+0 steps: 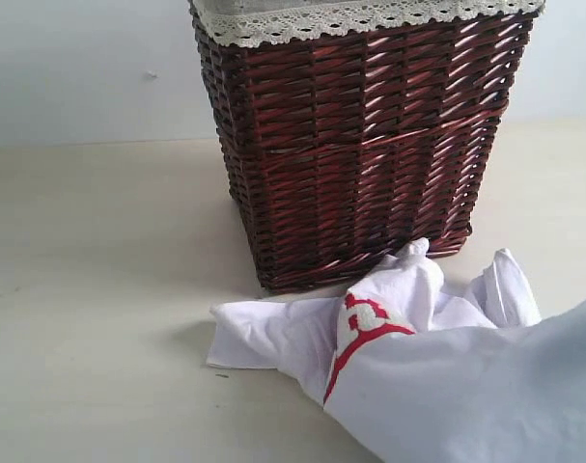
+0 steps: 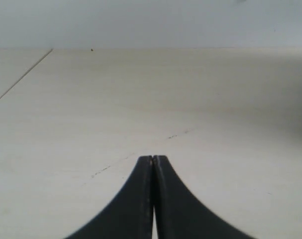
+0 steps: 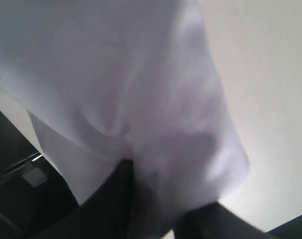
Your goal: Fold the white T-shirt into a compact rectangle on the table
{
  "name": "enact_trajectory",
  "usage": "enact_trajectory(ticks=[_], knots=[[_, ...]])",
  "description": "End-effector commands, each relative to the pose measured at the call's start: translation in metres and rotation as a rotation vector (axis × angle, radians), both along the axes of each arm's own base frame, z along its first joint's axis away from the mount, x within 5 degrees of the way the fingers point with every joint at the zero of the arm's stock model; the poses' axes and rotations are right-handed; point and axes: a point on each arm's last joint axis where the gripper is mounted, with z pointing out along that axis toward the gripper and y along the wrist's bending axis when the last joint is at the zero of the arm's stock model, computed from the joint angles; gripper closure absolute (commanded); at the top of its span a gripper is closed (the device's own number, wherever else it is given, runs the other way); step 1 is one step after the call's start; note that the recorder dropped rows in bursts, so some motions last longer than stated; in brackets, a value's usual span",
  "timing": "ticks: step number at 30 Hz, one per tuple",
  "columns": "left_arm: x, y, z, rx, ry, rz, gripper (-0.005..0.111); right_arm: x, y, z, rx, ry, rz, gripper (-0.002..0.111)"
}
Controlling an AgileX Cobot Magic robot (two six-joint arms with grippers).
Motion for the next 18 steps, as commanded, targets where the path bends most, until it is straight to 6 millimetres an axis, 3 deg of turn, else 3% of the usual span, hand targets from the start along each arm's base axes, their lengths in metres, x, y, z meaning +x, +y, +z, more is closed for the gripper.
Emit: enact_trajectory(ticks=[1,4,7,11,14,16,18], knots=[[0.000,0.000,0.001,-0.003,-0.012,0.002,0.107,0.003,-0.012,-0.011,0.054,0.031,-0.079,0.050],[0.000,0.000,0.001,-0.003,-0.012,0.002,0.107,0.010,-0.015,-0.010,0.094,-0.070,-0.116,0.040],[0.000,0.000,0.001,-0.003,-0.012,0.002,0.107,0.009,-0.010,-0.001,0.125,-0.156,-0.127,0.040],[0.000,0.000,0.001,-0.003,-0.012,0.002,0.107,0.014,0.007,0.020,0.298,-0.386,-0.142,0.041],[0.000,0.000,0.001,-0.003,-0.012,0.002,0.107,0.025,0.030,0.040,0.609,-0.575,-0.182,0.041],[0.000,0.000,0.001,-0.003,-0.012,0.002,0.107,0.034,0.043,0.047,0.858,-0.593,-0.228,0.046],[0.000,0.000,0.001,-0.003,-0.012,0.002,0.107,0.044,0.053,0.048,1.116,-0.526,-0.292,0.058]])
